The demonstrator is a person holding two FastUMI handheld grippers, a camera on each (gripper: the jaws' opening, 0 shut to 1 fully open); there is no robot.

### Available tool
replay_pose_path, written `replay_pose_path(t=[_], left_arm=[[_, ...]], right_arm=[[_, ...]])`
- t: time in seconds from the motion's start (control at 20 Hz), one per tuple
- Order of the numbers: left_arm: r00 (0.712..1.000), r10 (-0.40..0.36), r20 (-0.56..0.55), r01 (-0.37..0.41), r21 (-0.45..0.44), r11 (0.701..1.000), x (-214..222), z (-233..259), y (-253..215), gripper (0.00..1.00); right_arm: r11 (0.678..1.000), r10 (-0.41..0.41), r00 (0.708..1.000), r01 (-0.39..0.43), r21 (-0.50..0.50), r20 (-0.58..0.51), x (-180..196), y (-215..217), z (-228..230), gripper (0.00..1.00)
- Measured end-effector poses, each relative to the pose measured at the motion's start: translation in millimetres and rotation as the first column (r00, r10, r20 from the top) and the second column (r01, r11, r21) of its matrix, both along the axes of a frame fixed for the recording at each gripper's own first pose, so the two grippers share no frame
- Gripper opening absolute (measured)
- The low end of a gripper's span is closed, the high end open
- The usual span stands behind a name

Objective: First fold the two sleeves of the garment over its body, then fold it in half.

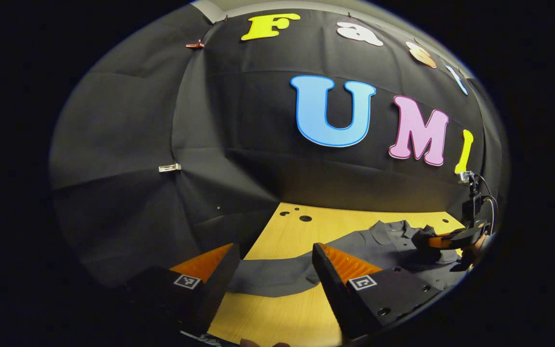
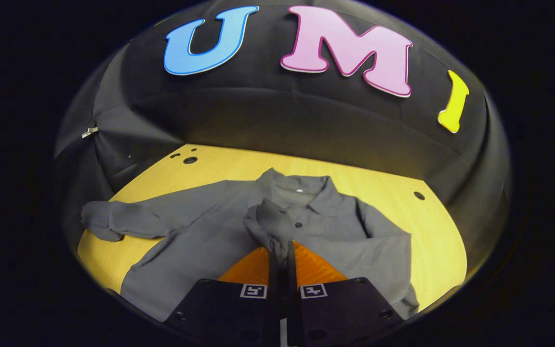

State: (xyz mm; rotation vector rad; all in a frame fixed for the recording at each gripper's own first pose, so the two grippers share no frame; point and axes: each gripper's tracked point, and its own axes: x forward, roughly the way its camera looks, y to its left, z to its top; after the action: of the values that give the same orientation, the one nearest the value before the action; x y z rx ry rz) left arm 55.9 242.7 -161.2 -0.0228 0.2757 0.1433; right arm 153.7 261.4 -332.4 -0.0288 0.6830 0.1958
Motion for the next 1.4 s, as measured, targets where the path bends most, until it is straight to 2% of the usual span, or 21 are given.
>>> replay_pose_path(t=[0.1,0.3,0.35,0.4,0.55,0.6,0.65,0.7,0.75,0.9,1.0,1.05,1.1,1.2,1.4], left_arm=[[1.000,0.012,-0.015,-0.012,0.010,1.000,0,-8,8,0.95],[0.998,0.036,-0.054,-0.035,0.018,0.999,3,-31,23,0.96],[0.997,0.045,-0.065,-0.044,0.020,0.999,6,-37,29,0.92],[0.996,0.055,-0.073,-0.053,0.023,0.998,8,-44,35,0.96],[0.992,0.080,-0.097,-0.077,0.033,0.996,18,-62,52,0.96],[0.990,0.089,-0.109,-0.085,0.040,0.996,23,-70,58,0.96],[0.988,0.095,-0.120,-0.091,0.042,0.995,27,-77,63,0.96],[0.986,0.102,-0.135,-0.097,0.044,0.994,32,-87,68,0.96],[0.983,0.107,-0.148,-0.100,0.049,0.994,36,-94,73,0.96],[0.972,0.128,-0.199,-0.116,0.075,0.990,47,-122,92,0.96],[0.962,0.137,-0.237,-0.126,0.062,0.990,53,-142,99,0.96],[0.956,0.142,-0.258,-0.133,0.051,0.990,55,-151,103,0.92],[0.949,0.148,-0.278,-0.143,0.037,0.989,56,-162,108,0.96],[0.934,0.144,-0.326,-0.152,0.002,0.988,59,-183,111,0.95],[0.912,0.161,-0.378,-0.178,-0.011,0.984,62,-204,122,0.96]], right_arm=[[1.000,0.017,0.999,-0.016,0.007,-0.039,-3,13,-15,0.13],[0.998,0.052,0.991,-0.046,0.049,-0.127,-14,35,-38,0.23],[0.997,0.064,0.987,-0.055,0.062,-0.145,-18,39,-41,0.28],[0.995,0.076,0.984,-0.065,0.076,-0.159,-21,43,-43,0.29],[0.989,0.111,0.978,-0.092,0.111,-0.177,-28,52,-44,0.37],[0.986,0.124,0.976,-0.102,0.132,-0.178,-30,59,-42,0.55],[0.981,0.139,0.974,-0.110,0.162,-0.177,-33,66,-37,0.53],[0.970,0.162,0.972,-0.126,0.208,-0.170,-36,76,-28,0.66],[0.959,0.182,0.972,-0.141,0.246,-0.151,-40,84,-16,0.74],[0.939,0.207,0.976,-0.178,0.295,-0.069,-49,84,23,0.87],[0.935,0.207,0.977,-0.185,0.301,-0.042,-59,71,40,0.88],[0.938,0.199,0.980,-0.181,0.295,-0.030,-65,58,49,0.88],[0.941,0.188,0.982,-0.174,0.289,-0.021,-69,46,54,0.88],[0.949,0.153,0.988,-0.143,0.280,-0.016,-79,20,61,0.88],[0.962,0.057,0.998,-0.051,0.267,-0.017,-96,-31,70,0.88]])
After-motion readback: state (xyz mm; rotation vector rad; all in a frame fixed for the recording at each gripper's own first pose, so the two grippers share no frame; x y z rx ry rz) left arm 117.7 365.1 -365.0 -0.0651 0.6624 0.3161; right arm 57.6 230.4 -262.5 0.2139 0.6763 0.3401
